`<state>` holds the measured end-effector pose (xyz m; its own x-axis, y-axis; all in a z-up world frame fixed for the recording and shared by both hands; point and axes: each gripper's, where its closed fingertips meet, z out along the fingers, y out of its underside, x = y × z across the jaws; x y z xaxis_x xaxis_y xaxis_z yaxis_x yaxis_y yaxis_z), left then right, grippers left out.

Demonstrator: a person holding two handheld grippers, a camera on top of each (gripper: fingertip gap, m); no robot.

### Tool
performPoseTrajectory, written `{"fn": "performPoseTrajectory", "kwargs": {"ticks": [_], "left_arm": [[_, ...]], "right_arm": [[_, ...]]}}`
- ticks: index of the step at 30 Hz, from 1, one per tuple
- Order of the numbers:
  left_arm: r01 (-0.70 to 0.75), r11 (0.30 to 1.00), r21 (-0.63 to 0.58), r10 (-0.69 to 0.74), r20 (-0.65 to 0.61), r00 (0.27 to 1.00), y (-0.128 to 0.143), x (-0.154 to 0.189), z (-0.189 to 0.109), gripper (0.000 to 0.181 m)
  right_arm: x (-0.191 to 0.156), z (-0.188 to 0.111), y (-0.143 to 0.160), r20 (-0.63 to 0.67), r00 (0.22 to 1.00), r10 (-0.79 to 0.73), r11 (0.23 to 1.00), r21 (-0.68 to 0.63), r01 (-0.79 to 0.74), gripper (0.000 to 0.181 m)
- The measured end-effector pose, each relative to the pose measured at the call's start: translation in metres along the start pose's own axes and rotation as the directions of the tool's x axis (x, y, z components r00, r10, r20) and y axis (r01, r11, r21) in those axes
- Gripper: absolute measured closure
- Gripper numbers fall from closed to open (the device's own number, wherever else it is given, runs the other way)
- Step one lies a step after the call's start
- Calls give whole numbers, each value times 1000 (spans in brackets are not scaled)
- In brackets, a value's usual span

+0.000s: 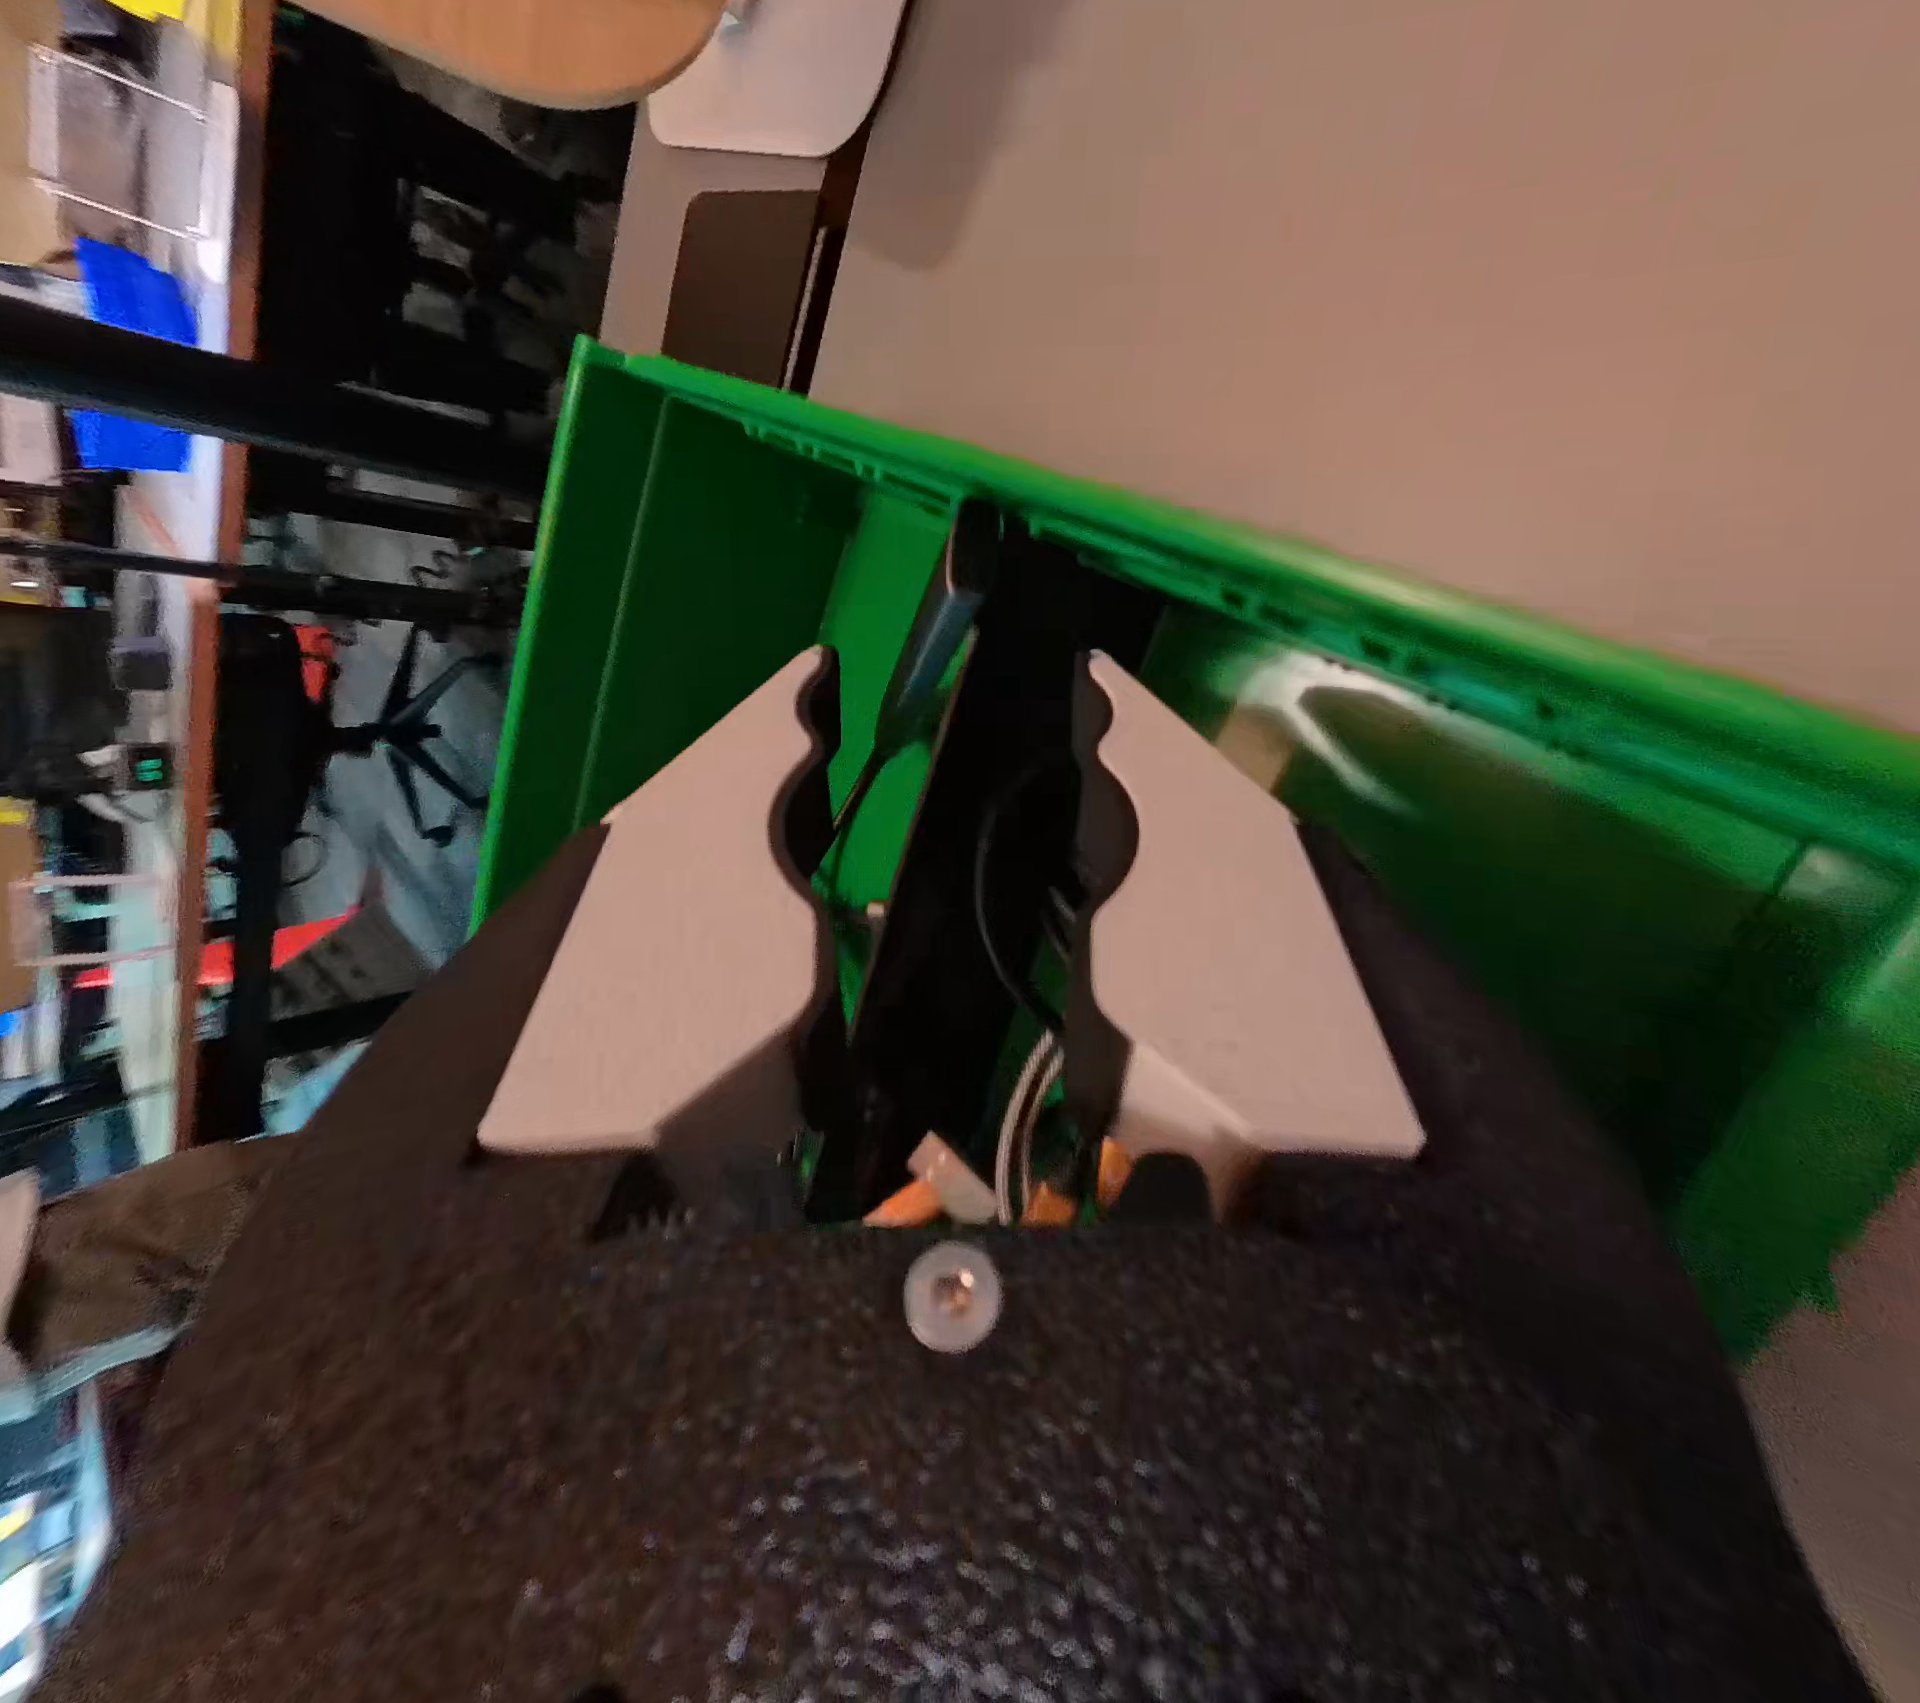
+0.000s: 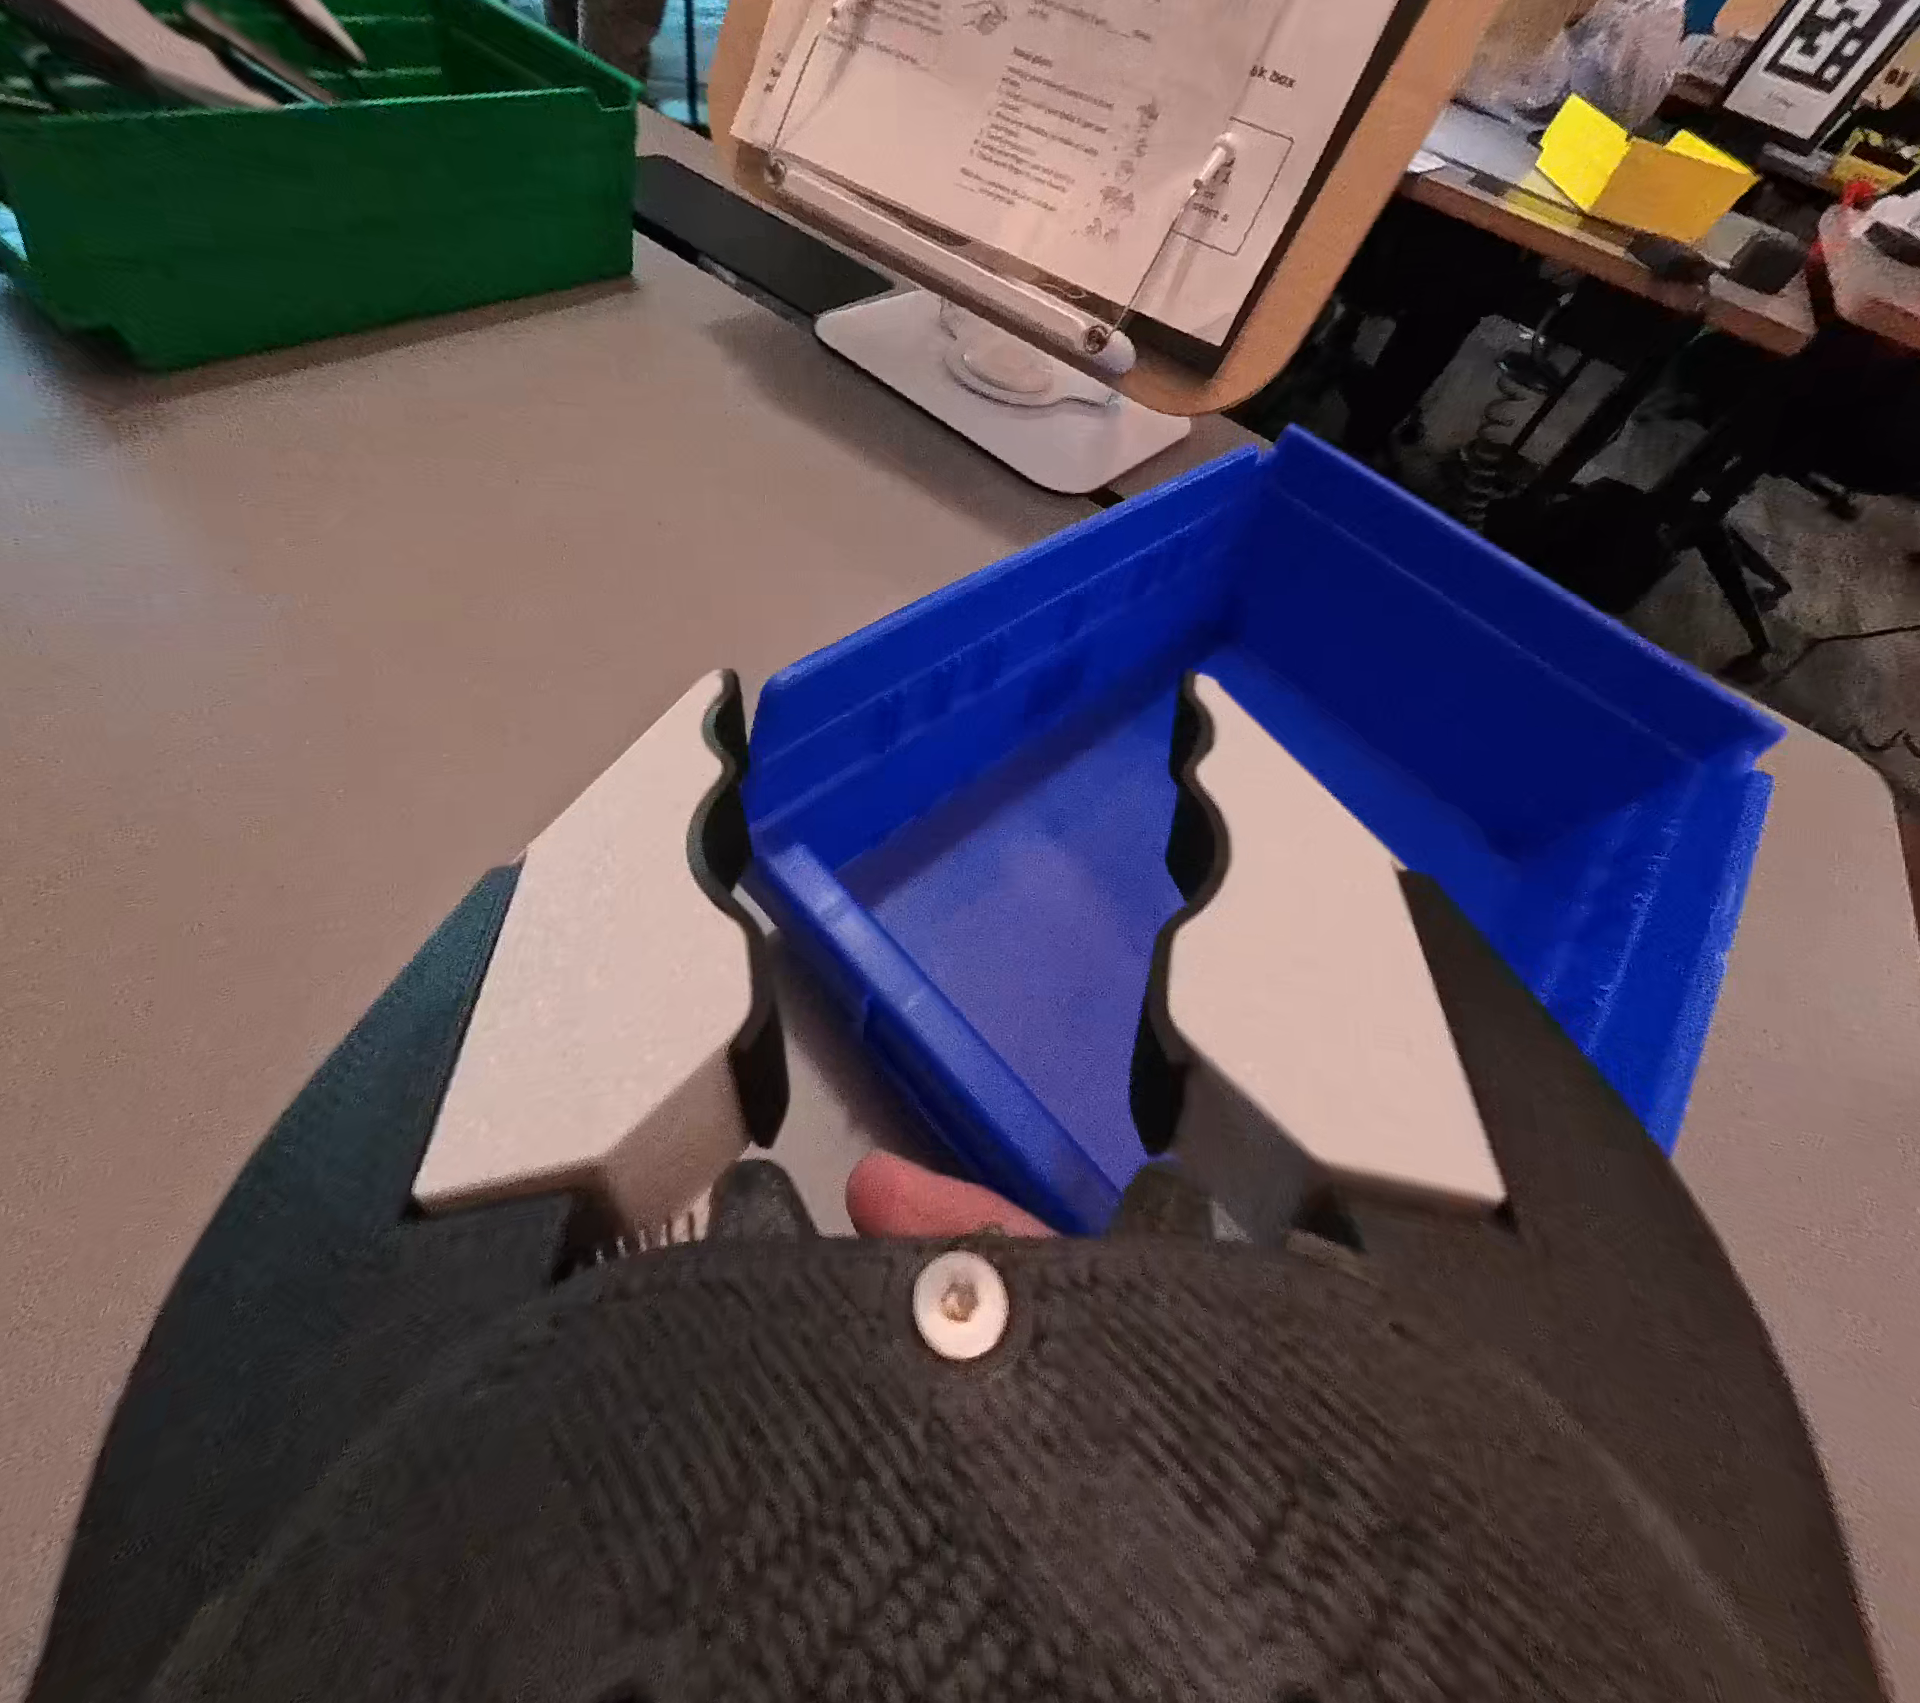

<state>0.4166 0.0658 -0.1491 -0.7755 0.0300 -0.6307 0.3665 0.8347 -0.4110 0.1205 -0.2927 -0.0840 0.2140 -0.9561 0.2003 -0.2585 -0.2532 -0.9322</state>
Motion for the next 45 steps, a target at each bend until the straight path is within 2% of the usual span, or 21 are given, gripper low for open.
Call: {"fn": "performPoseTrajectory", "kwargs": {"ticks": [2,3,4,7,9,11,14,17,20,23,26,29,32,35,38,40,42,45], "left_arm": [[34,999,16,-33,-44,998,-9,-1,12,144],[43,999,14,-42,-59,997,-11,0,16,159],[52,999,2,-52,-84,995,-10,3,19,166],[92,996,0,-92,-36,995,-10,-4,15,170],[91,995,50,-93,55,994,-14,-19,1,173],[185,976,114,-198,112,974,-18,-36,-20,173],[301,912,277,-353,161,922,-33,-65,-63,174],[350,814,464,-471,174,865,-60,-91,-120,174],[390,654,648,-554,60,830,-100,-95,-178,174],[414,473,778,-542,-113,833,-145,-76,-228,174],[495,296,817,-444,-341,828,-183,-36,-256,174],[622,173,764,-275,-569,775,-208,24,-258,174],[646,107,756,-76,-642,763,-219,86,-254,174],[700,72,710,-7,-702,712,-217,122,-235,174],[733,3,680,6,-733,680,-211,134,-223,175],[747,-37,663,5,-748,664,-206,135,-218,175],[755,-46,654,3,-756,655,-203,137,-213,174],[758,-58,650,-7,-759,651,-199,137,-208,174]], "right_arm": [[0,-1,1,-21,1000,-22,1000,-19,21,101],[0,-2,1,-30,999,-26,1000,-17,25,102],[-1,-4,0,-26,999,-28,1000,-9,28,103],[-1,-6,-1,-15,1000,-22,1000,4,23,105],[4,-8,0,-39,999,-20,1000,-2,20,105],[4,-8,0,-36,999,-14,1000,-4,13,105],[-3,-6,-7,-18,1000,-9,1000,26,9,105],[-17,0,-20,-4,999,-43,997,64,43,106],[-35,9,-41,-29,992,-119,982,143,122,105],[-68,17,-68,-35,983,-183,948,257,186,104],[-111,18,-99,-4,981,-193,895,410,177,98],[-155,17,-117,-14,953,-303,817,511,267,99],[-197,21,-113,5,904,-428,766,533,360,100],[-229,21,-100,74,865,-496,741,556,377,115],[-249,25,-83,187,836,-515,766,538,351,146],[-255,33,-70,239,824,-513,792,501,348,151],[-262,38,-61,278,807,-521,799,491,347,162],[-257,44,-62,266,834,-484,812,491,315,165]]}}
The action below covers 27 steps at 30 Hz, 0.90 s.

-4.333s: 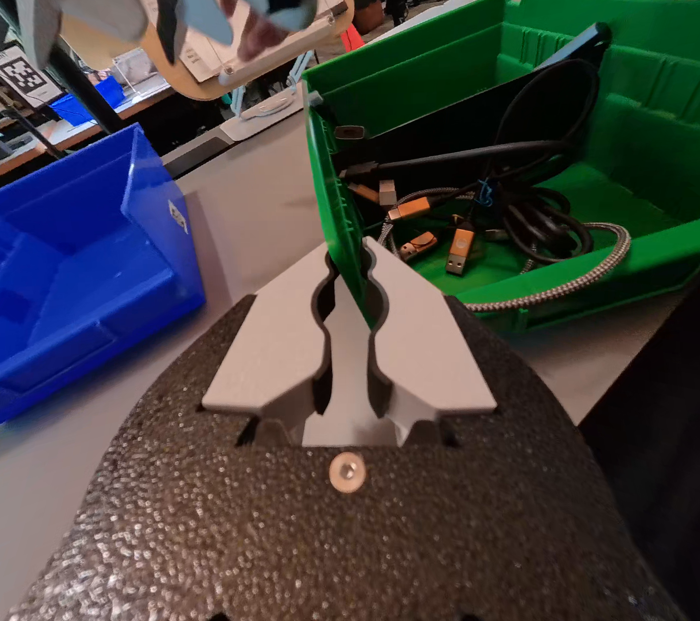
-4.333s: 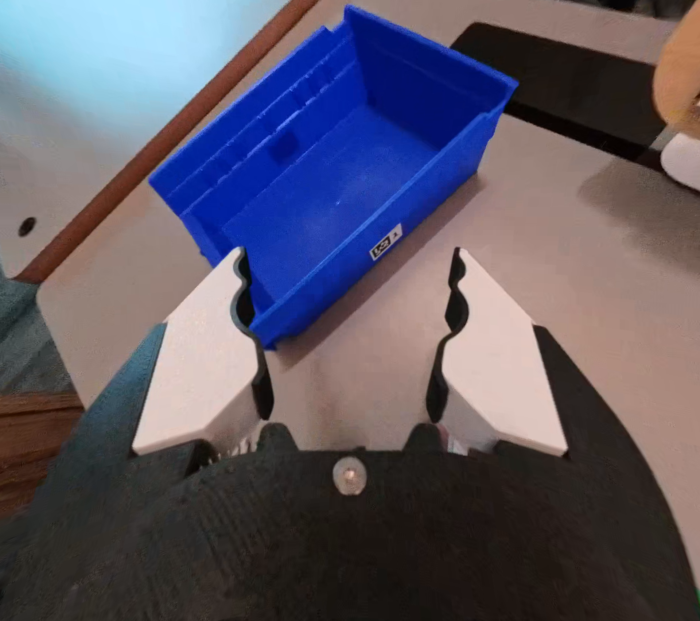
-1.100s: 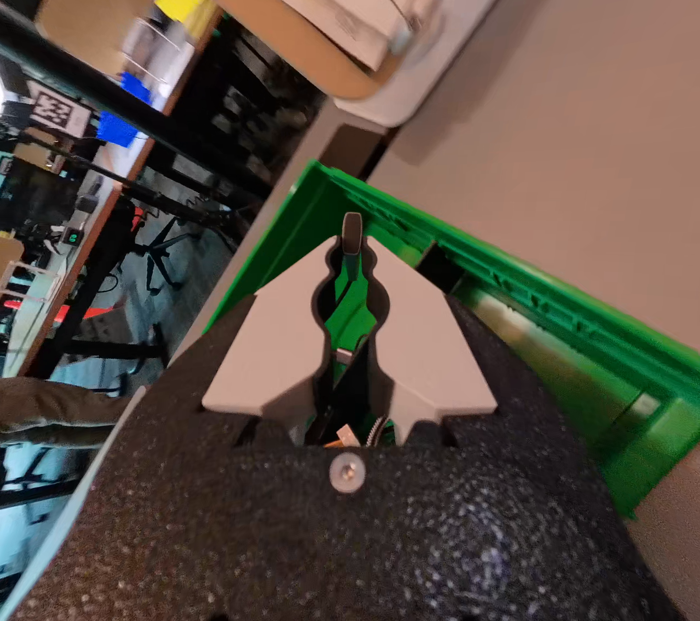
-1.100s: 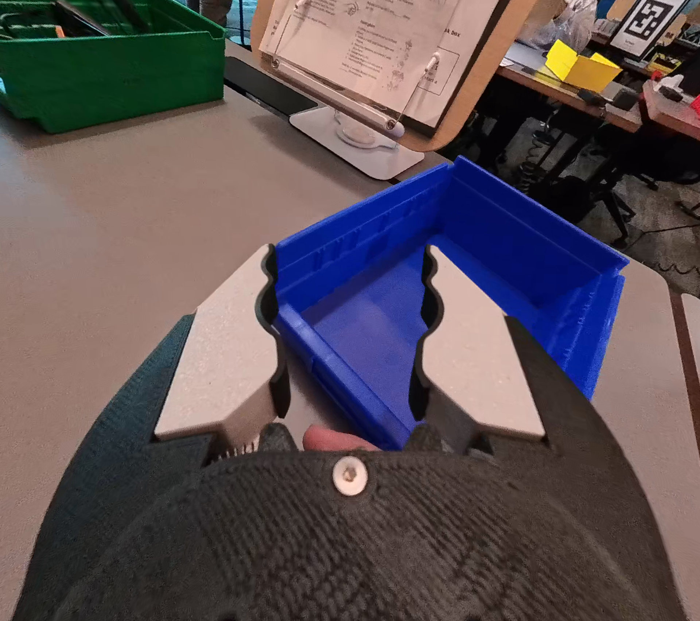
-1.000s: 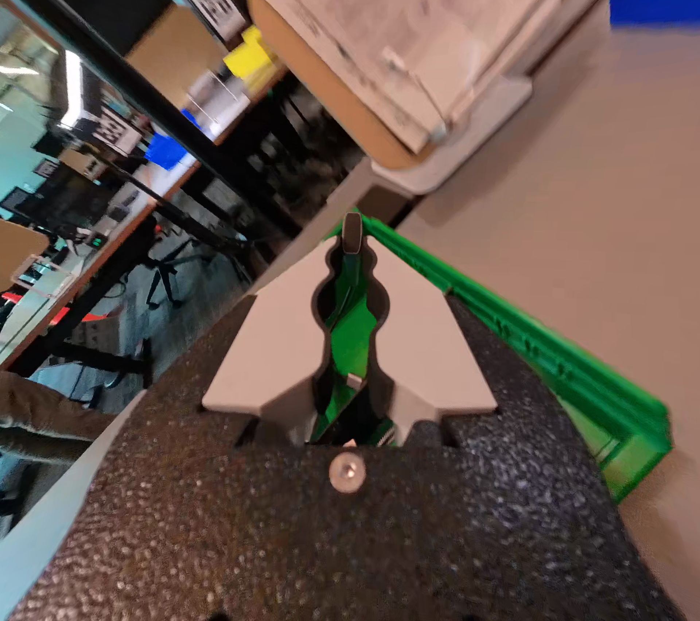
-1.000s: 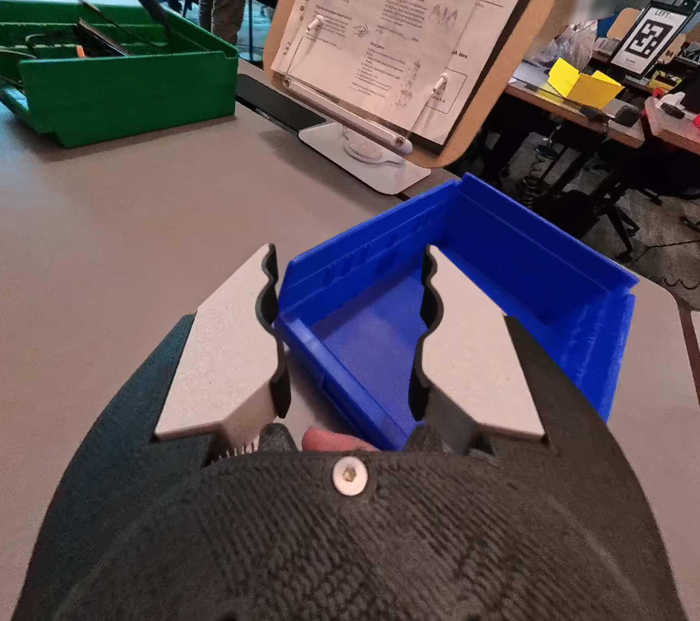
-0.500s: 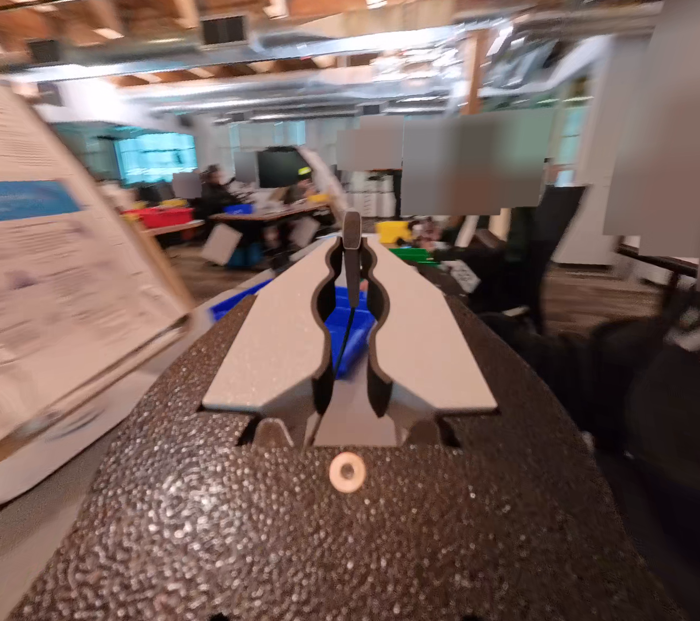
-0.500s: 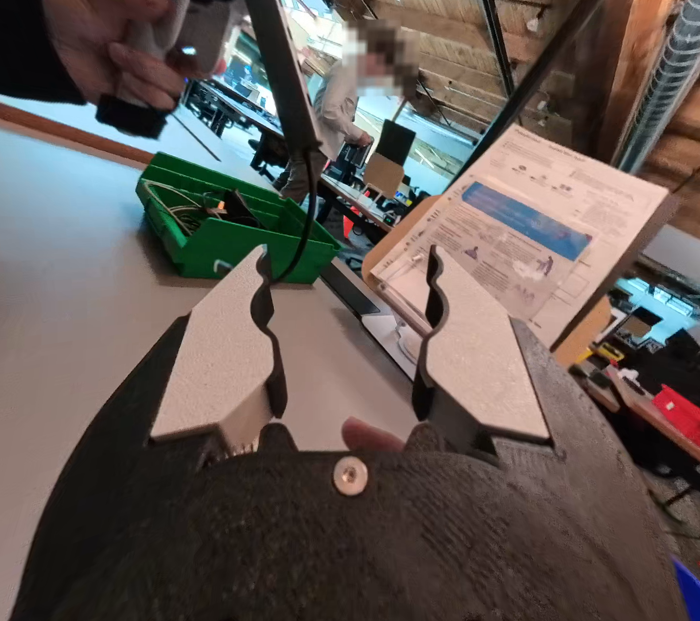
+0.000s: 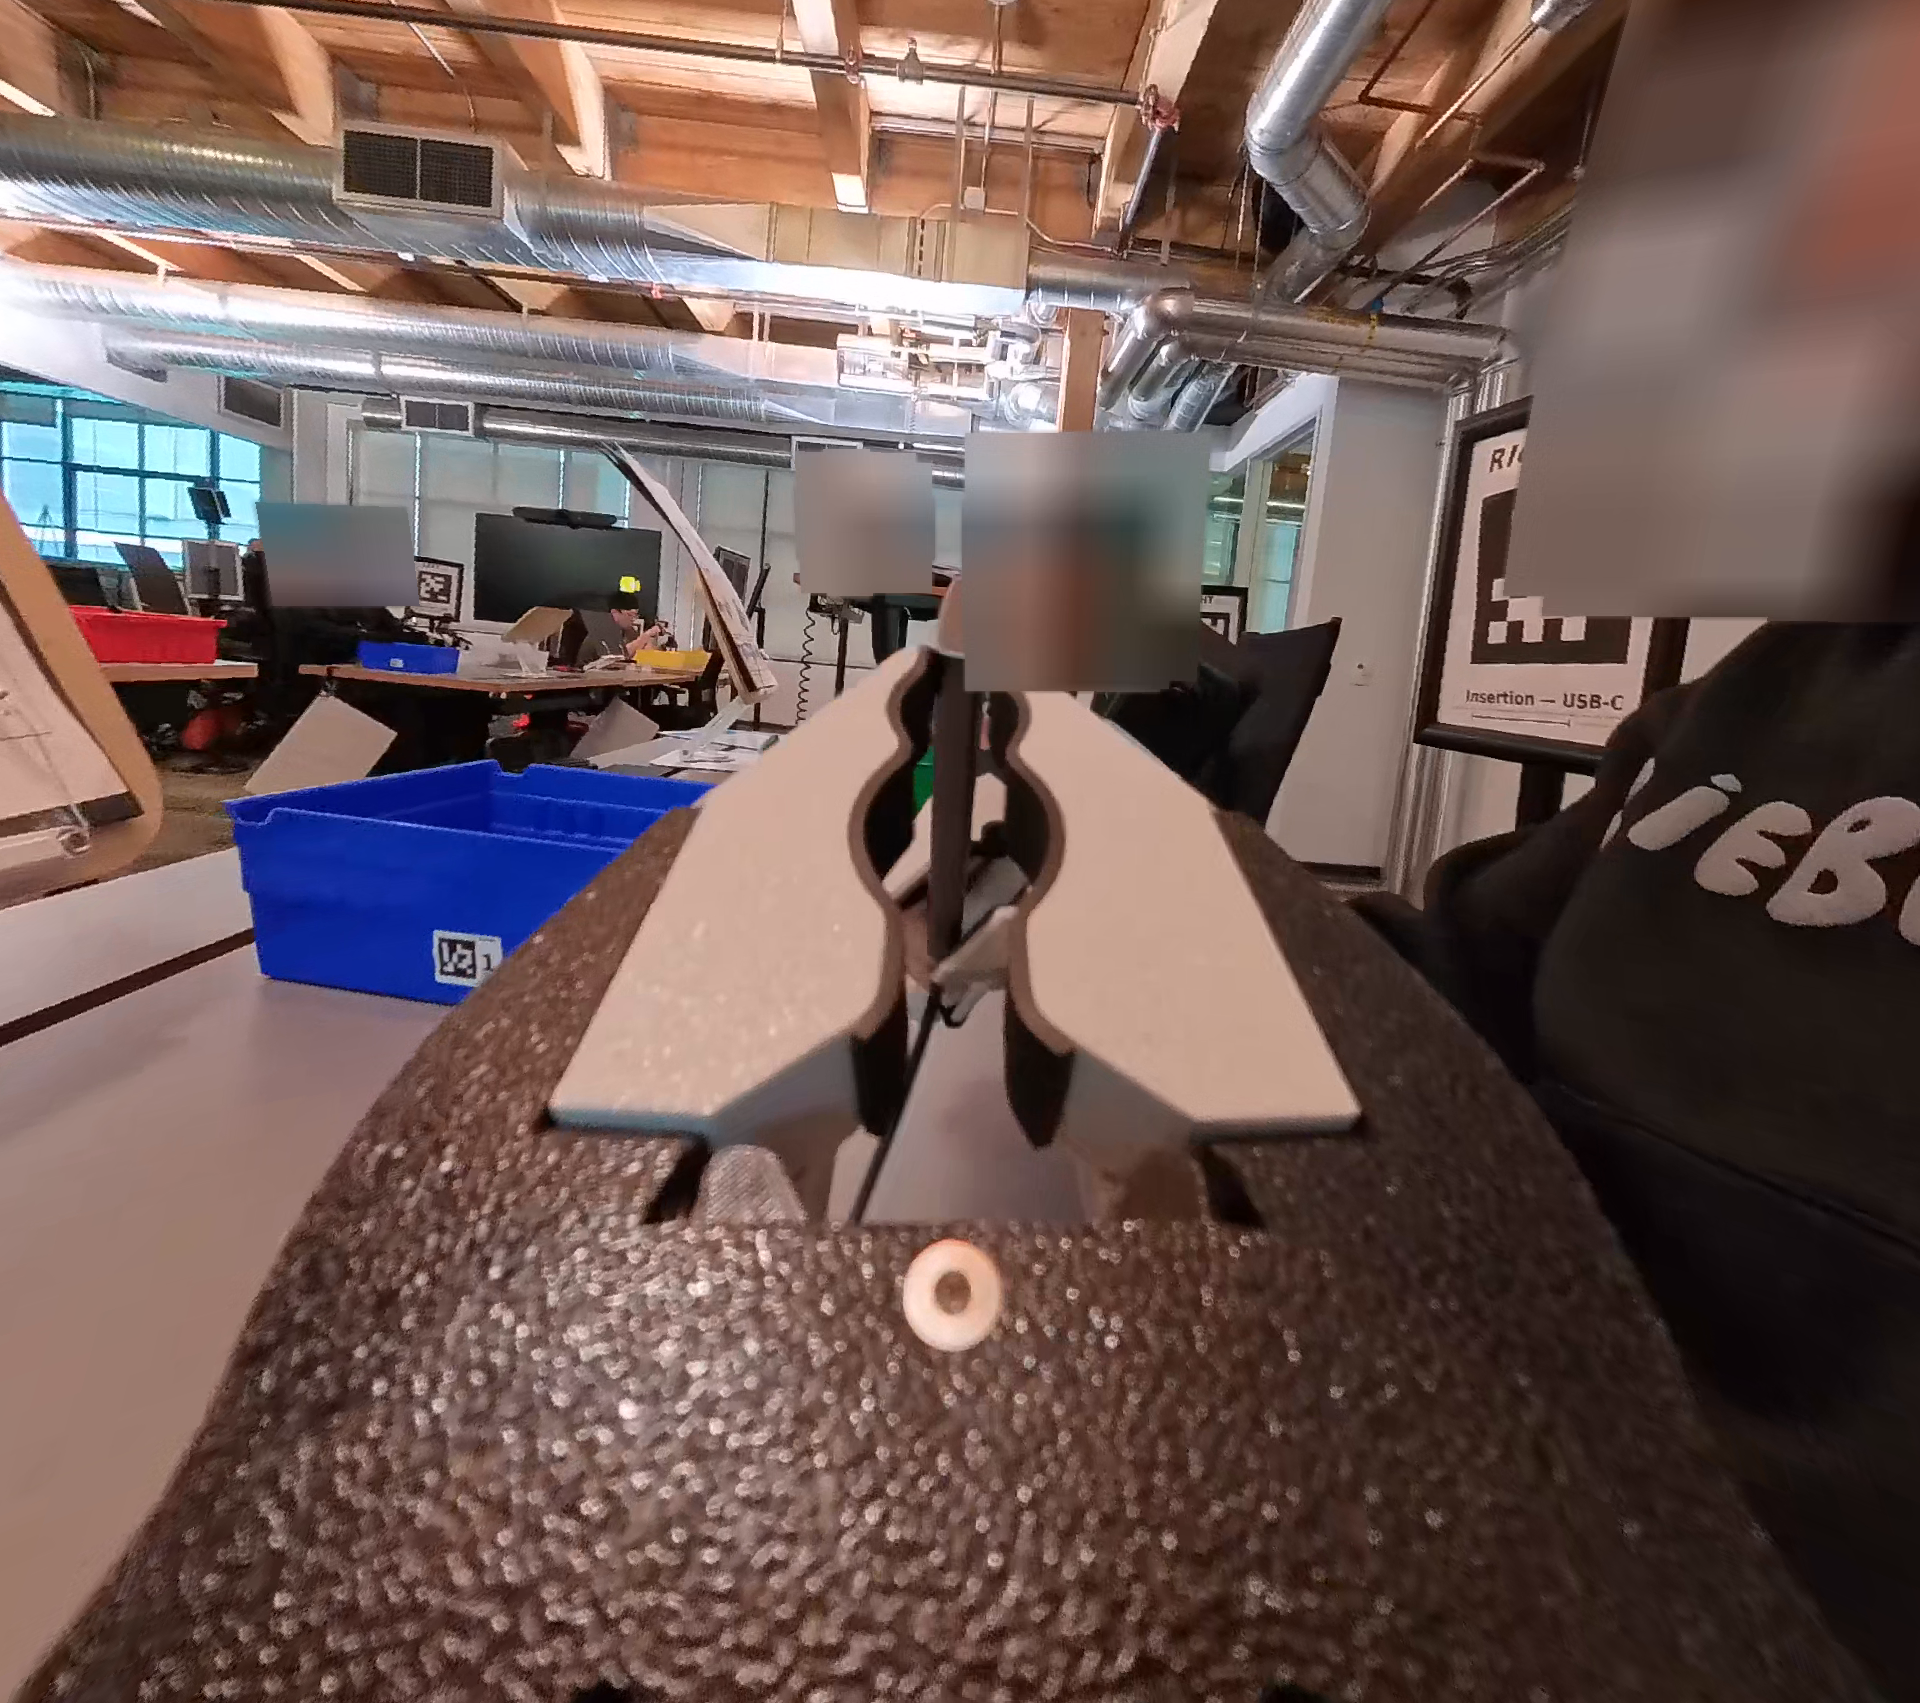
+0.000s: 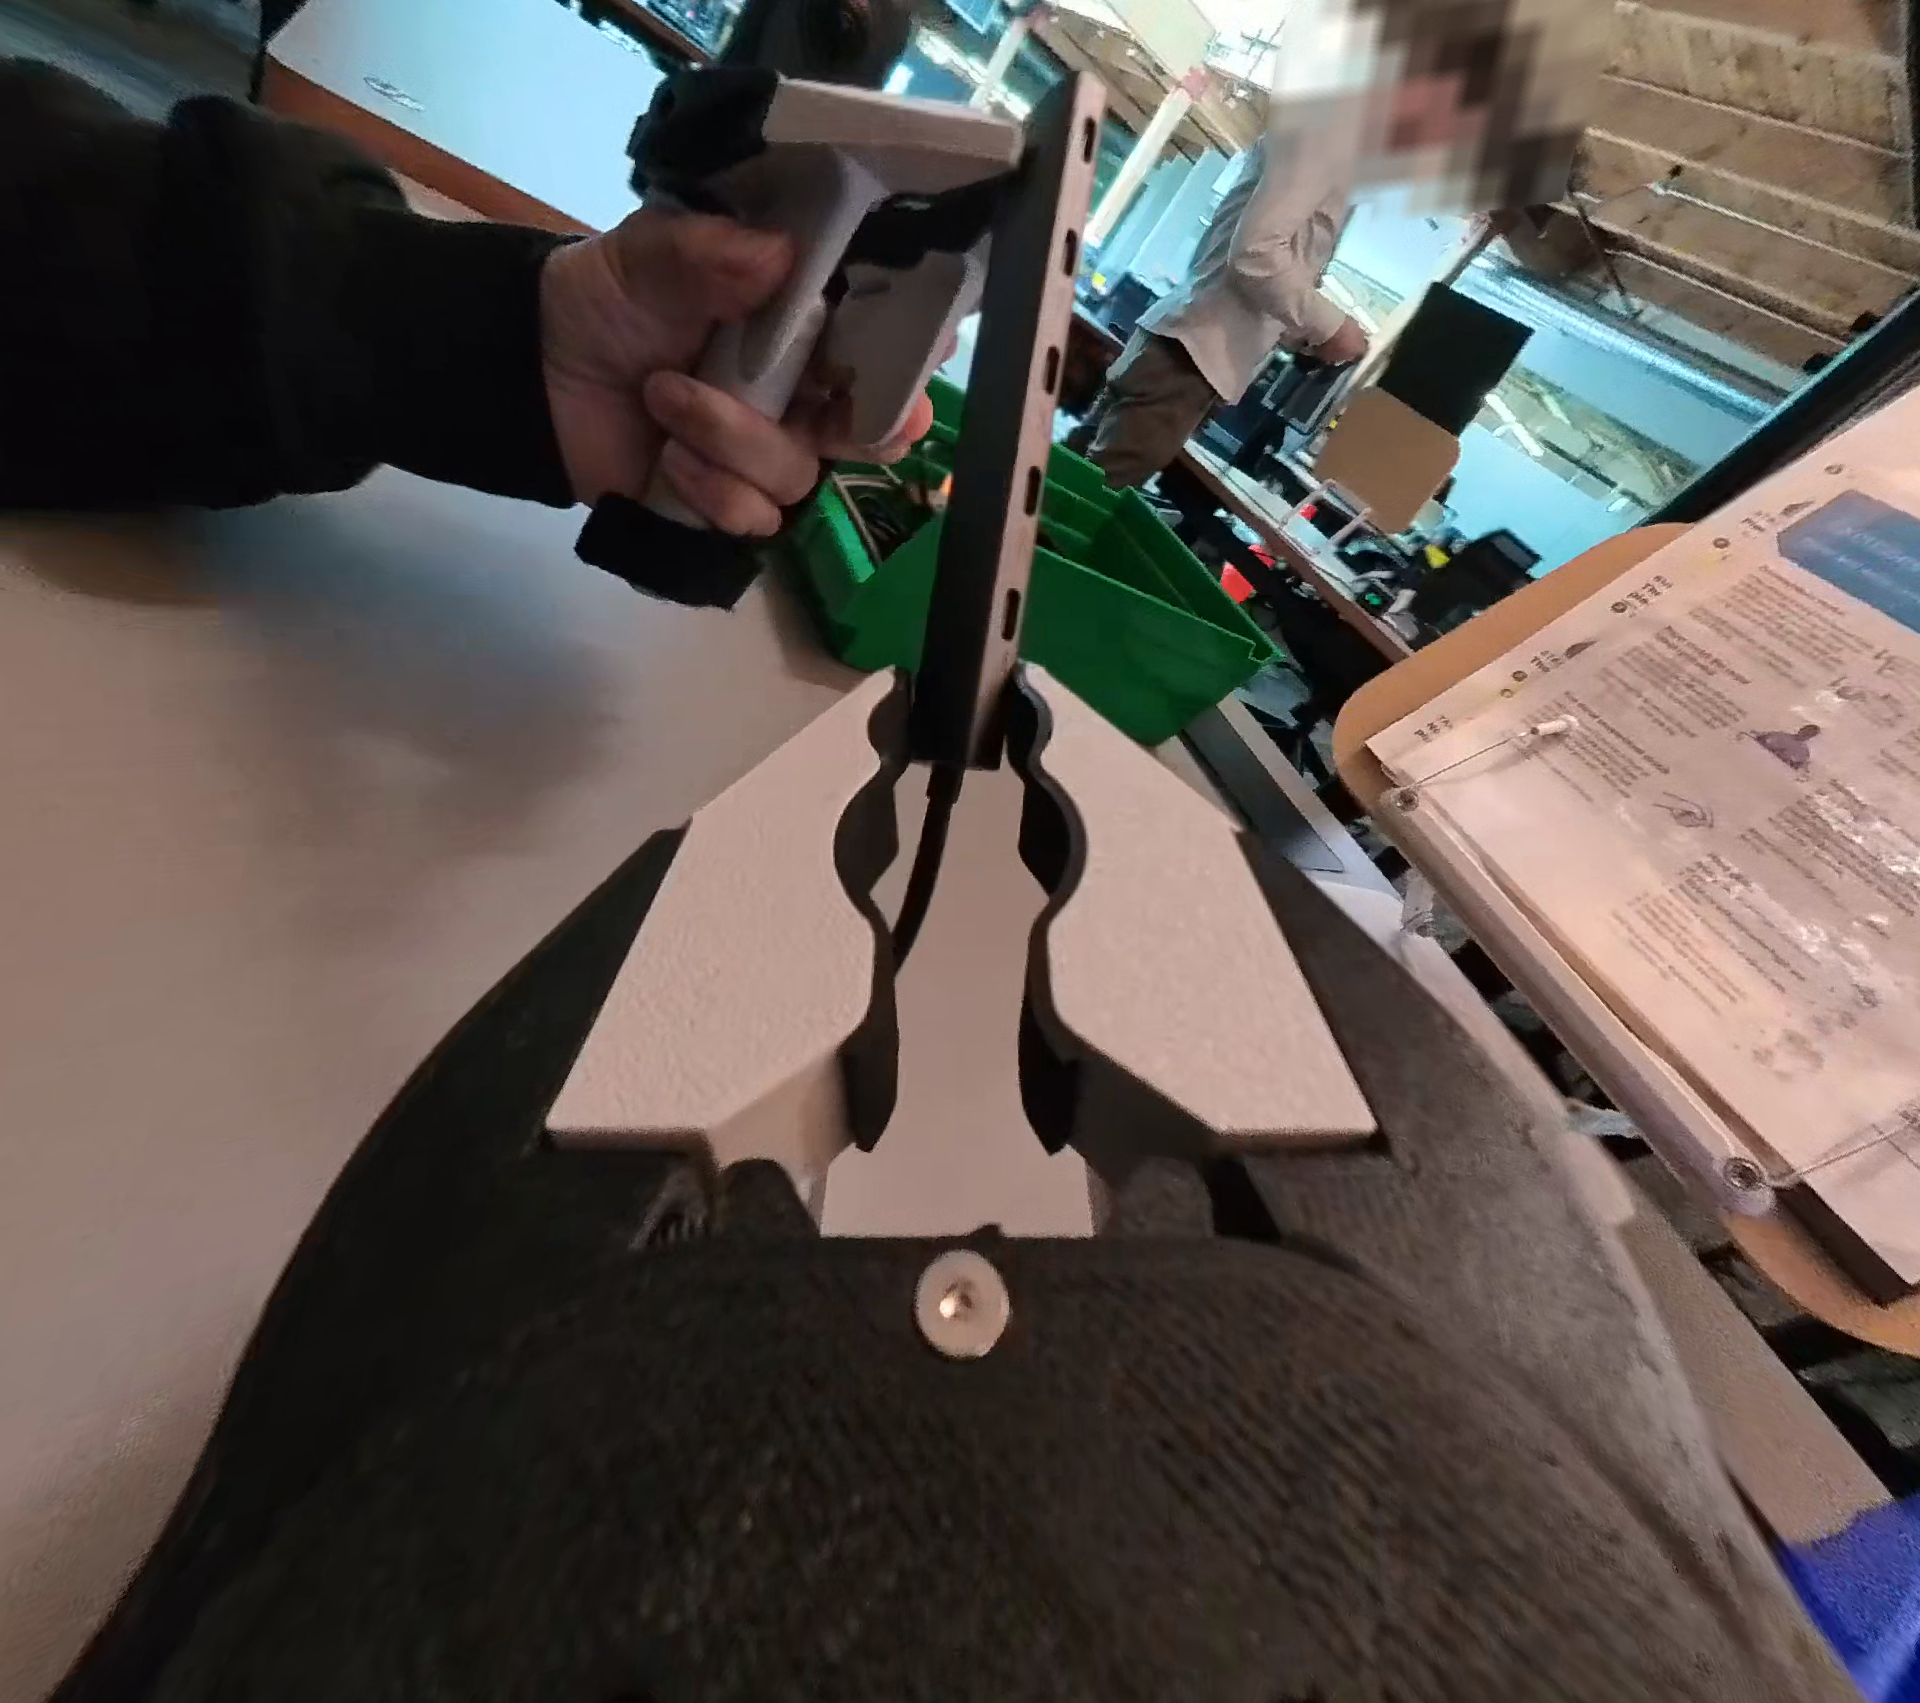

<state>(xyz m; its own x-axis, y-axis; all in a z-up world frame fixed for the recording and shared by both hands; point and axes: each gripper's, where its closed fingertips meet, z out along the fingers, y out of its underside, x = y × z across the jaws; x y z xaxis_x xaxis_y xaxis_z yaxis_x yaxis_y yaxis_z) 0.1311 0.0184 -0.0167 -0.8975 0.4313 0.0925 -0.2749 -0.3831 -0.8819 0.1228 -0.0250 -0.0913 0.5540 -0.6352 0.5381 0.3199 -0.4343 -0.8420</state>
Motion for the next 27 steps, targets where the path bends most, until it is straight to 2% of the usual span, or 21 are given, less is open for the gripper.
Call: {"fn": "performPoseTrajectory", "kwargs": {"ticks": [1,3,5,7,10,12,15,17,19,20,22,23,25,27], "left_arm": [[-1,1000,-1,1,31,1000,0,-5,-1,173],[-17,999,-42,24,194,981,7,-26,-6,170],[-55,993,-100,83,298,951,15,-35,-10,138],[-53,978,-202,123,349,929,31,-38,-10,124],[34,924,-381,95,314,945,68,-31,-8,109],[95,879,-468,53,293,955,88,-27,-12,103],[120,851,-512,35,282,959,100,-25,-19,109],[102,855,-508,30,246,969,97,-21,-21,125],[72,855,-513,29,186,982,97,-11,-24,150],[67,845,-530,26,167,986,99,-8,-26,148],[59,823,-564,41,163,986,103,-6,-32,130],[43,818,-574,57,155,986,104,-6,-34,128],[16,821,-570,79,142,987,102,-4,-34,137],[2,831,-556,79,121,990,100,0,-31,157]], "right_arm": [[11,-1,3,-72,997,-33,999,-17,32,167],[39,-8,13,-256,947,-194,977,-140,163,172],[59,-18,18,-366,832,-417,901,-285,327,174],[65,-24,21,-384,681,-623,776,-408,480,173],[48,-19,20,-308,482,-820,571,-476,669,173],[30,-11,22,-255,411,-875,484,-469,739,174],[7,-1,25,-198,367,-909,417,-428,802,174],[0,2,27,-177,381,-907,420,-406,812,174],[-1,3,25,-194,408,-892,452,-391,802,174],[-1,3,26,-193,428,-883,469,-395,790,174],[-1,2,24,-215,440,-872,490,-390,780,174],[-1,2,24,-216,456,-863,505,-392,769,174],[-2,4,26,-210,488,-847,530,-386,755,174],[-4,5,28,-196,478,-856,515,-392,762,174]]}}
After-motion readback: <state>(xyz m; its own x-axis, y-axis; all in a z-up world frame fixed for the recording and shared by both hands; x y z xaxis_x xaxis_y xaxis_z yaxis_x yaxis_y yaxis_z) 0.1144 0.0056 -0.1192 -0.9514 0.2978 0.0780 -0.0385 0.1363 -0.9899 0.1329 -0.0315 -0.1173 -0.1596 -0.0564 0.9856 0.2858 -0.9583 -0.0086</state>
